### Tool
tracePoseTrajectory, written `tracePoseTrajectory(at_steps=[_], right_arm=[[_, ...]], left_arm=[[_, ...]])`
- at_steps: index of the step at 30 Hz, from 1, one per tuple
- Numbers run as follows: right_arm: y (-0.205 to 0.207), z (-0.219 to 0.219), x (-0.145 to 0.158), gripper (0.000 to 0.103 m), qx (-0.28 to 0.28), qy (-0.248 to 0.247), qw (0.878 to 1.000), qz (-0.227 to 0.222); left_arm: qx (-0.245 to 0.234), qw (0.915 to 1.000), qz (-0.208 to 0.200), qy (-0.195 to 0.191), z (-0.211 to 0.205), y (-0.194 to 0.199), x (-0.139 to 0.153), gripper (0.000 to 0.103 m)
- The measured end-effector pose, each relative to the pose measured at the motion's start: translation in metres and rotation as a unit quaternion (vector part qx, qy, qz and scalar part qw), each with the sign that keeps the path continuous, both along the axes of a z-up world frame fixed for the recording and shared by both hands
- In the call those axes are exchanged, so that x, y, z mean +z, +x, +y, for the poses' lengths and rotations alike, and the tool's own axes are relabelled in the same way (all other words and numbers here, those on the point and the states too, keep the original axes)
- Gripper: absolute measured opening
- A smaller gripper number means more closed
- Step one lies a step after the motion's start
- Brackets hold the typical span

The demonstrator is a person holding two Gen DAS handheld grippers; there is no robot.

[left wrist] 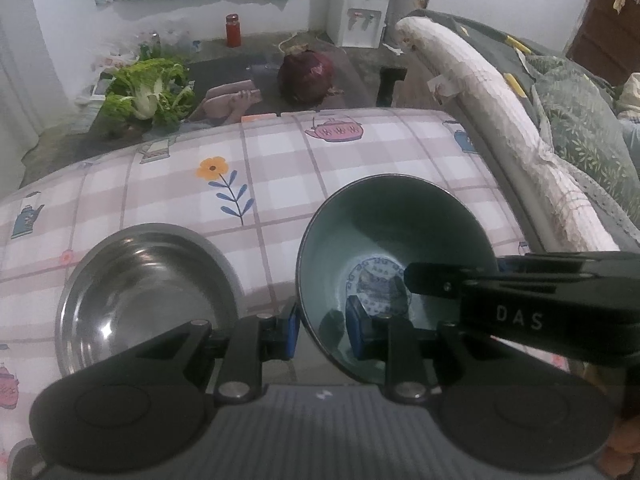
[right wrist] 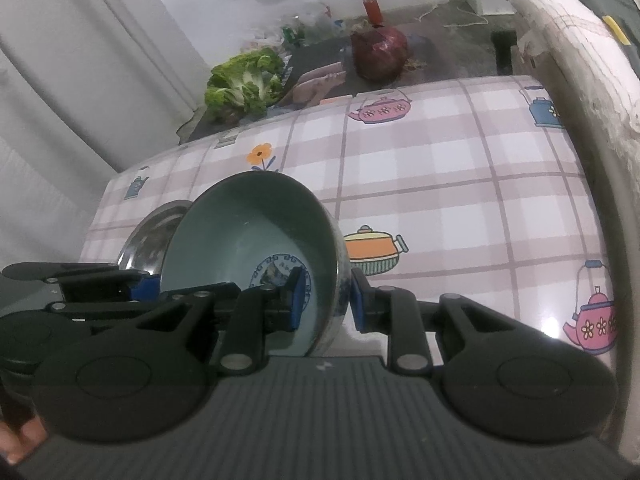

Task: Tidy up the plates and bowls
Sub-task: 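Lower the green bowl into the steel bowl and open the left tool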

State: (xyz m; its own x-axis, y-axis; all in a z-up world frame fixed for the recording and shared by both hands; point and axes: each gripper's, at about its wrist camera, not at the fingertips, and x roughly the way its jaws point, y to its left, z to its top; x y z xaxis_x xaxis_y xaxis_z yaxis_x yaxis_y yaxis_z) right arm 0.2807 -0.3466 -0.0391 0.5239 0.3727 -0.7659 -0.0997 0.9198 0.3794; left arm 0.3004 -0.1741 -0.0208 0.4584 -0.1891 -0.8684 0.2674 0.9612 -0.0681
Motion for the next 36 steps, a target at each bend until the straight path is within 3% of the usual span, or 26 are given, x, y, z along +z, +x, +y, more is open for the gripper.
tracePoseTrajectory(at_steps=[13, 22, 29, 36], right_arm=[[0.001, 0.033, 0.015, 0.023, 0.024, -0.003, 1.0, -0.006], [0.015, 0.085, 0.024, 0.023, 0.059, -0.006, 0.998, -0.012], [0.037, 0.139, 0.011, 0.023, 0.092, -0.006, 0.996, 0.001], [0.053, 0.177, -0.013, 0.023, 0.112, -0.015, 0.993, 0.022]], left_arm=[[0.026, 0.9995, -0.015, -0.013, 0.037, -0.011, 0.017, 0.025], [0.065, 0.9974, -0.026, -0.016, 0.087, -0.008, 0.023, 0.025], [0.103, 0.9945, -0.017, -0.008, 0.133, 0.002, 0.012, 0.026], [0.117, 0.9931, 0.013, 0.002, 0.16, 0.012, -0.019, 0.026]])
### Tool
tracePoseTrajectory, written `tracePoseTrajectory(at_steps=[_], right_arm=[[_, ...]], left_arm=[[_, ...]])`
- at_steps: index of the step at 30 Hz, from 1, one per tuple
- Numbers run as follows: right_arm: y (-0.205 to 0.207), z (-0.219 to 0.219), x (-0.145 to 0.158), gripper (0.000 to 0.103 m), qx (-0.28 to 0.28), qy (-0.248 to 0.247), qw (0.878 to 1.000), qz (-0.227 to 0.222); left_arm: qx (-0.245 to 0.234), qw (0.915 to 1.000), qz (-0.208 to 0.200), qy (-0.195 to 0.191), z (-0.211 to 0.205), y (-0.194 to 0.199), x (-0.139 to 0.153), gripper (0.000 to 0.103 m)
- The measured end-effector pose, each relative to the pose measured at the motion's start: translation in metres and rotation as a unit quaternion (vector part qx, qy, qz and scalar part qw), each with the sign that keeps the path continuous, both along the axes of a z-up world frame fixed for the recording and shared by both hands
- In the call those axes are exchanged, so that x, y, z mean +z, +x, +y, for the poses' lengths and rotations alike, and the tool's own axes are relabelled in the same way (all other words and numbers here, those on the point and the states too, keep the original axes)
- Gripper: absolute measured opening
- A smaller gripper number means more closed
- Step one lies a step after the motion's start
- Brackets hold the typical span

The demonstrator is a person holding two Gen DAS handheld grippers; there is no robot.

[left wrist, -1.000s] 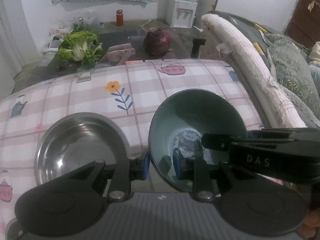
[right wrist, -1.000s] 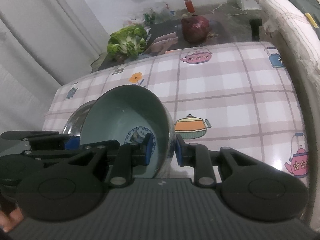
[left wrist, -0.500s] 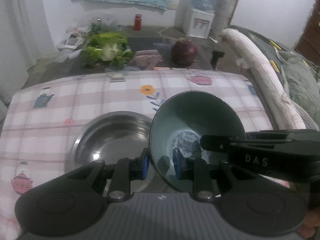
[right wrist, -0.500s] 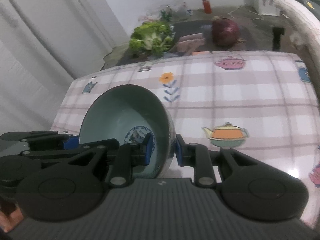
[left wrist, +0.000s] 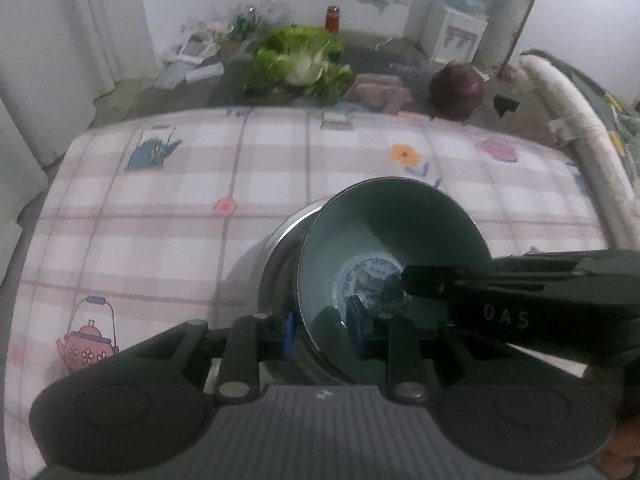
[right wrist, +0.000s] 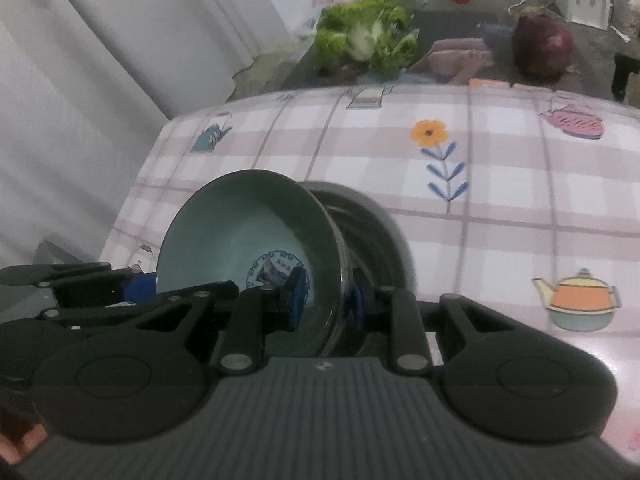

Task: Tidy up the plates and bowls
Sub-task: 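Lower the green bowl into the steel bowl and open the left tool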

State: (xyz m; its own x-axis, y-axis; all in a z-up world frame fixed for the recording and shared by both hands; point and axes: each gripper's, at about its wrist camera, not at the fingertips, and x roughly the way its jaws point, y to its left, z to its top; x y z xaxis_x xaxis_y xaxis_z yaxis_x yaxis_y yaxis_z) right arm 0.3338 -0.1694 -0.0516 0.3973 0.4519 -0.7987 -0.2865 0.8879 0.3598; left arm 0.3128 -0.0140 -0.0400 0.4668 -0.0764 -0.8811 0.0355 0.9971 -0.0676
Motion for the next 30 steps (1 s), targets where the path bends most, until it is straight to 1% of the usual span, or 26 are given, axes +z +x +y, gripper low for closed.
tracePoseTrajectory(at_steps=[4, 8, 11, 15, 17, 19, 22, 23, 24, 25, 26, 28, 30], right_arm=[[0.004, 0.009, -0.012, 0.023, 0.005, -0.013, 1.0, 0.008], [0.008, 0.012, -0.022, 0.023, 0.003, -0.022, 1.0, 0.017], [0.01, 0.012, -0.026, 0.023, 0.003, -0.024, 1.0, 0.013], [0.011, 0.013, -0.025, 0.024, 0.002, -0.028, 1.0, 0.008], [0.012, 0.013, -0.024, 0.027, 0.003, -0.03, 1.0, 0.009], [0.011, 0.012, -0.021, 0.035, 0.001, -0.029, 1.0, 0.008], [0.012, 0.009, -0.016, 0.043, -0.004, -0.019, 1.0, 0.007], [0.012, 0.007, -0.013, 0.046, -0.007, -0.015, 1.0, 0.006], [0.011, 0.005, -0.01, 0.052, -0.012, -0.015, 1.0, 0.002], [0.01, 0.004, -0.007, 0.055, -0.014, -0.012, 1.0, -0.001], [0.009, 0.002, -0.004, 0.056, -0.016, -0.007, 1.0, -0.003], [0.004, -0.003, 0.004, 0.058, -0.023, 0.0, 1.0, -0.009], [-0.004, -0.007, 0.014, 0.058, -0.026, 0.009, 0.999, -0.021]], left_arm=[[0.001, 0.9999, 0.016, -0.007, 0.007, 0.003, -0.015, 0.026], [-0.003, 0.9996, 0.023, -0.013, 0.009, 0.006, -0.024, 0.026], [-0.01, 0.9997, 0.02, -0.004, 0.007, 0.006, -0.023, 0.026], [-0.011, 0.9998, 0.015, -0.006, 0.009, 0.006, -0.019, 0.027], [-0.016, 0.9998, 0.006, -0.007, 0.009, 0.003, -0.014, 0.032], [-0.018, 0.9998, -0.003, -0.002, 0.008, 0.001, -0.008, 0.033], [-0.016, 0.9998, -0.014, -0.001, 0.011, -0.001, 0.002, 0.04], [-0.014, 0.9997, -0.018, -0.003, 0.013, -0.003, 0.005, 0.045], [-0.014, 0.9996, -0.022, -0.005, 0.015, -0.005, 0.008, 0.051], [-0.015, 0.9995, -0.026, -0.008, 0.016, -0.007, 0.012, 0.054], [-0.016, 0.9994, -0.03, -0.009, 0.018, -0.011, 0.016, 0.058], [-0.022, 0.9989, -0.041, -0.012, 0.02, -0.02, 0.025, 0.062], [-0.032, 0.998, -0.053, -0.012, 0.022, -0.031, 0.033, 0.072]])
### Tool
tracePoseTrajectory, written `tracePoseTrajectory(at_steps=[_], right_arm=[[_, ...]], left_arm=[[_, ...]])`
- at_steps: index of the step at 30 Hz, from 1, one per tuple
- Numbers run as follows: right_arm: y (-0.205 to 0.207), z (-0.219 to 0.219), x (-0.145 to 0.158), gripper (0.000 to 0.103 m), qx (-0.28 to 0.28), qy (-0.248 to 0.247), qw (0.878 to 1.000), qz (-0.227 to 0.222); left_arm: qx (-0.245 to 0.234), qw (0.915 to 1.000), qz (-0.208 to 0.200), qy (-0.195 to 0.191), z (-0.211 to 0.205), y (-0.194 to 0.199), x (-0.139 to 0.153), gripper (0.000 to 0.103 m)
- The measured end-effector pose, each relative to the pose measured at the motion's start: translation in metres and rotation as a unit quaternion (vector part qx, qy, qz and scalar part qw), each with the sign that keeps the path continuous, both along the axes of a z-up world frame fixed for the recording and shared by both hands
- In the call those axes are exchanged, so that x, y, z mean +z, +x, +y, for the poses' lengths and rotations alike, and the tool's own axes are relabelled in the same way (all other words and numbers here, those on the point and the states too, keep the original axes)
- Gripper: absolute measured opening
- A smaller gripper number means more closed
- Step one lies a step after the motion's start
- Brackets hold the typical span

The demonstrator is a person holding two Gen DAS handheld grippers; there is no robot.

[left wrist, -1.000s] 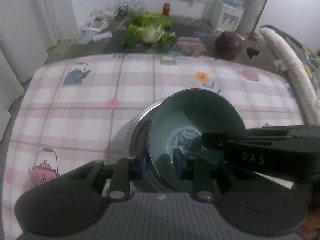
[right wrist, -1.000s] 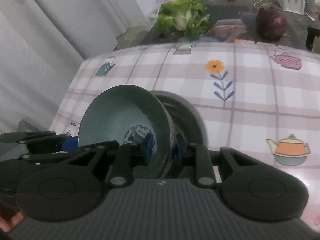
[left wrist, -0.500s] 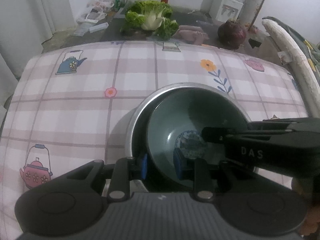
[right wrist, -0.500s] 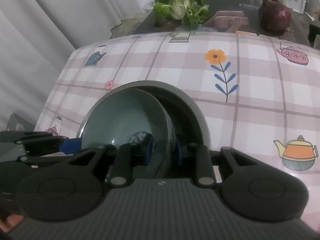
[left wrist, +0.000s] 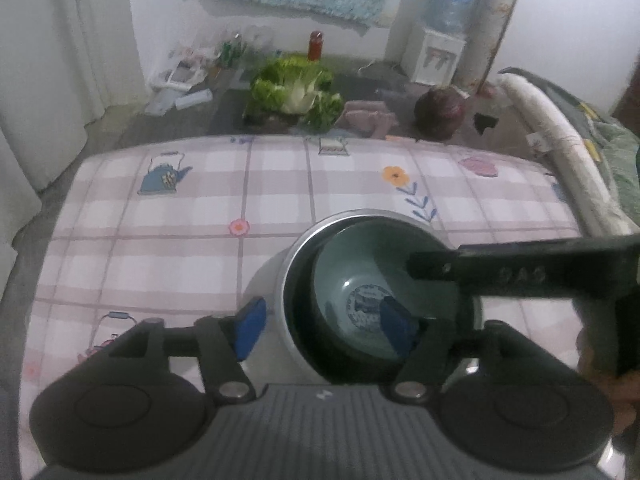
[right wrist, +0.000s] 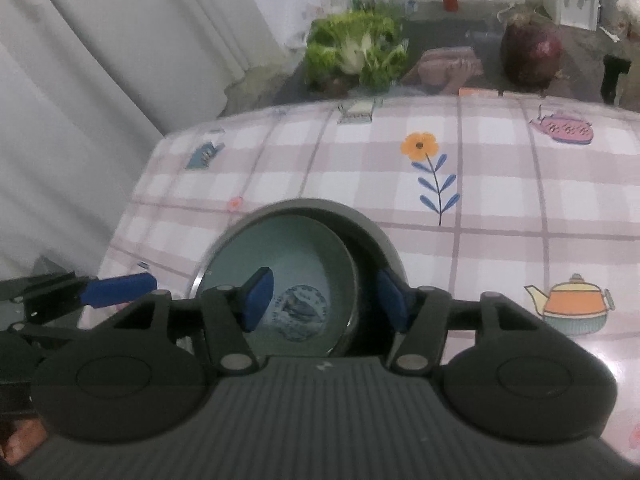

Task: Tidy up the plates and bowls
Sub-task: 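Lower the green bowl into the steel bowl and open the left tool, then withdraw the left tool up from the stacked bowls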

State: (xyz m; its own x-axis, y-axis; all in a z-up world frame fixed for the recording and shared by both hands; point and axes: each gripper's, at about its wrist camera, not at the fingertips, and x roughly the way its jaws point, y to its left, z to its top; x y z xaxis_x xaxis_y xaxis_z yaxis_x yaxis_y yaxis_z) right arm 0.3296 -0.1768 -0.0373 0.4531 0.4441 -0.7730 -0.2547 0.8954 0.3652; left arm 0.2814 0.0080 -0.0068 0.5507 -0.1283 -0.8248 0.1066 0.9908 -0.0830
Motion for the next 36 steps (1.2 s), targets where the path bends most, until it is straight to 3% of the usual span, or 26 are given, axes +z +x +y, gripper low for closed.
tracePoseTrajectory(at_steps=[3, 7, 15, 22, 31, 36], right_arm=[[-0.025, -0.008, 0.021, 0.058, -0.003, 0.017, 0.999, -0.028], [-0.076, -0.019, 0.051, 0.06, -0.001, 0.038, 0.996, -0.079], [-0.18, -0.015, 0.075, 0.06, -0.002, 0.068, 0.99, -0.127], [-0.246, 0.017, 0.045, 0.06, 0.006, 0.095, 0.991, -0.096], [-0.284, 0.054, -0.012, 0.06, -0.005, 0.099, 0.995, -0.031], [-0.279, 0.06, -0.04, 0.06, -0.036, 0.119, 0.992, 0.009]], left_arm=[[-0.008, 0.9995, -0.031, 0.007, 0.007, -0.026, 0.014, 0.082], [-0.004, 0.9976, -0.069, 0.003, 0.027, -0.067, 0.029, 0.086], [0.042, 0.9935, -0.092, -0.053, 0.086, -0.151, 0.035, 0.095], [0.076, 0.9917, -0.087, -0.057, 0.119, -0.208, 0.005, 0.095], [0.104, 0.9899, -0.095, 0.003, 0.122, -0.239, -0.037, 0.094], [0.112, 0.9897, -0.08, 0.04, 0.121, -0.235, -0.055, 0.076]])
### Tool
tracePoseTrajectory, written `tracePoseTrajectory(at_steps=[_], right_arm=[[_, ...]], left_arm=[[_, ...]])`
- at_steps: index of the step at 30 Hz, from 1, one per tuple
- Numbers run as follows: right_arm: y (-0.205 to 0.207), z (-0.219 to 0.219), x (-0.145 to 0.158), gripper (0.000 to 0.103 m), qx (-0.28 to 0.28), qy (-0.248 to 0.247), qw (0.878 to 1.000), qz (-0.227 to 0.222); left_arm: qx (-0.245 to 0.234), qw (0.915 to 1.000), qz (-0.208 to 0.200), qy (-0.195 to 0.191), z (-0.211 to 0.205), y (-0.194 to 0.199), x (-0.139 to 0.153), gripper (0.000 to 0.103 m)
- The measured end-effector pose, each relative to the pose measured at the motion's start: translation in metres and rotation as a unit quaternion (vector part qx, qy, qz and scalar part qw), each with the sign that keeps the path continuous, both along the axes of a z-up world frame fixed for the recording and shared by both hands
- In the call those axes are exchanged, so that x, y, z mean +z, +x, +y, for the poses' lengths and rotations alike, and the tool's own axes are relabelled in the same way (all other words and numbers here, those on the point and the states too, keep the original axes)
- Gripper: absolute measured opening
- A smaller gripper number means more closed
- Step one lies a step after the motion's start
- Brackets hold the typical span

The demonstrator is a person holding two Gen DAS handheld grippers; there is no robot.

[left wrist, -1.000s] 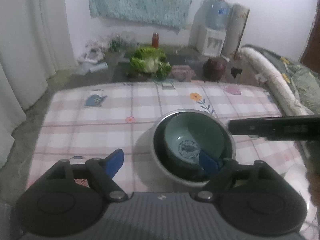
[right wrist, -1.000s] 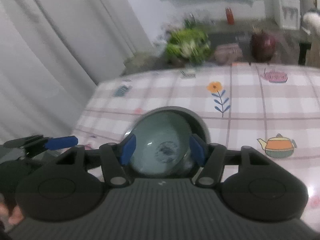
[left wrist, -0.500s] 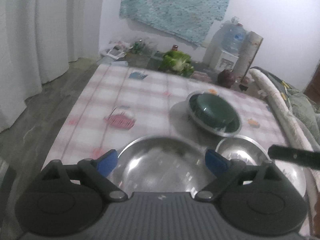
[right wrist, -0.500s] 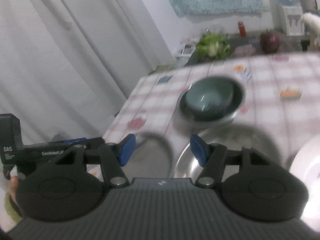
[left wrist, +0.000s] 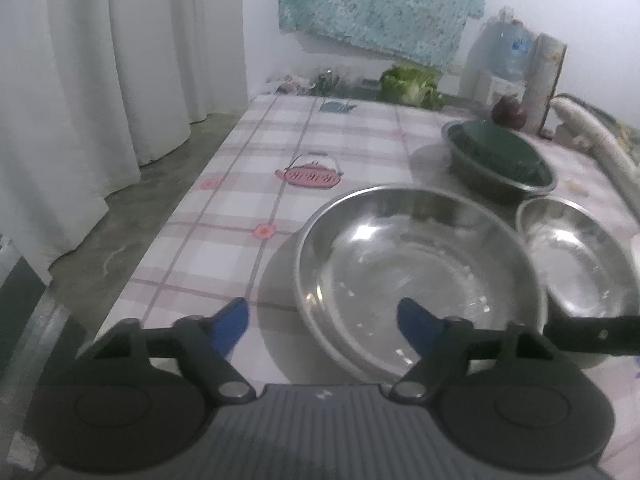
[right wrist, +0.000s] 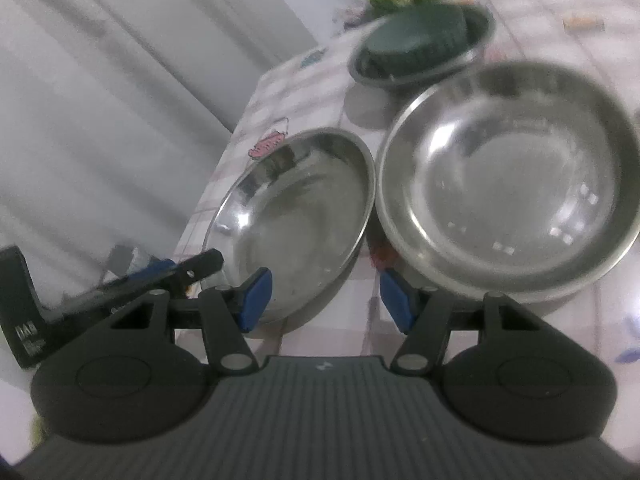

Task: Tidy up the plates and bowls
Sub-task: 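Withdraw the left tool up from the stacked bowls, then grasp the large steel bowl rim with the left tool while the right tool grasps a shallow steel dish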

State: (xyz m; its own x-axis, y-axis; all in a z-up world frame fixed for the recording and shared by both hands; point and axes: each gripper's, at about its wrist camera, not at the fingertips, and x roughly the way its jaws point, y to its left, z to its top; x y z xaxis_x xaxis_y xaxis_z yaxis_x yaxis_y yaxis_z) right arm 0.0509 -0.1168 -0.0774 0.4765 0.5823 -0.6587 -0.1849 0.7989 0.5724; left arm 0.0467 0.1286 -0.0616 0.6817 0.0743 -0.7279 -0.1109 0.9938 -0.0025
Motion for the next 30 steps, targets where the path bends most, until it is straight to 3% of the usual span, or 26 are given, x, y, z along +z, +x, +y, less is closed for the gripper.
tracePoseTrajectory(at_steps=[4, 8, 10, 13, 17, 22, 30], right_arm=[[0.008, 0.01, -0.011, 0.057, -0.007, 0.004, 1.0, 0.017], [0.015, 0.02, -0.012, 0.044, -0.012, -0.003, 1.0, 0.015], [0.017, 0.024, -0.013, 0.031, -0.017, -0.008, 1.0, 0.014], [0.021, 0.024, -0.017, 0.019, -0.02, -0.015, 1.0, 0.013], [0.02, 0.025, -0.017, 0.016, -0.016, -0.027, 0.999, 0.006], [0.015, 0.025, -0.015, 0.016, 0.003, -0.035, 0.999, 0.007], [-0.015, 0.026, -0.013, 0.02, 0.101, -0.042, 0.994, 0.025]], left_arm=[[0.016, 0.9998, 0.013, 0.004, 0.005, 0.005, -0.009, 0.063], [0.02, 0.9991, 0.036, 0.0, 0.01, 0.011, -0.017, 0.04], [0.018, 0.9991, 0.039, -0.008, 0.012, 0.011, -0.018, 0.034], [0.009, 0.9993, 0.037, -0.003, 0.008, 0.01, -0.017, 0.019], [0.002, 0.9993, 0.036, 0.007, 0.004, 0.008, -0.015, 0.018], [-0.002, 0.9991, 0.04, -0.013, 0.011, -0.002, -0.01, 0.017], [-0.029, 0.9975, 0.052, -0.039, 0.03, -0.045, -0.005, 0.017]])
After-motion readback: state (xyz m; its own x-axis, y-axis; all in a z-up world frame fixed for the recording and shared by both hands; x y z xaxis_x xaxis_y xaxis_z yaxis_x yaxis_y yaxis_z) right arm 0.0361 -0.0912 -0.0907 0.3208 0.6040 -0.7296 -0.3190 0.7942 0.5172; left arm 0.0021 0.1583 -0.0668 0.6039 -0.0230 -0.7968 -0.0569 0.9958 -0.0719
